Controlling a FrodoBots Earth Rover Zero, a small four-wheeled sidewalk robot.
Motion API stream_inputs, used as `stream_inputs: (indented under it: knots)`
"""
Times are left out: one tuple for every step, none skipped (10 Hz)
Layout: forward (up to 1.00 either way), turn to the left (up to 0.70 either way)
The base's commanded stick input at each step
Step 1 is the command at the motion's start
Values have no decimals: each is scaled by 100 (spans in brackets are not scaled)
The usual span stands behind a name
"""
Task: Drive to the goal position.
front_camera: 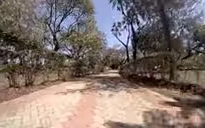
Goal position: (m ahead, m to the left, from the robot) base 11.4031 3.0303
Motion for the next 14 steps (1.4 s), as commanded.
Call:
stream_inputs:
  knots:
    - [100,0]
    - [100,0]
    - [100,0]
    - [100,0]
    - [100,0]
    - [100,0]
    - [100,0]
    - [100,0]
    - [100,0]
    - [100,0]
    - [100,0]
    - [100,0]
    - [100,0]
    - [100,0]
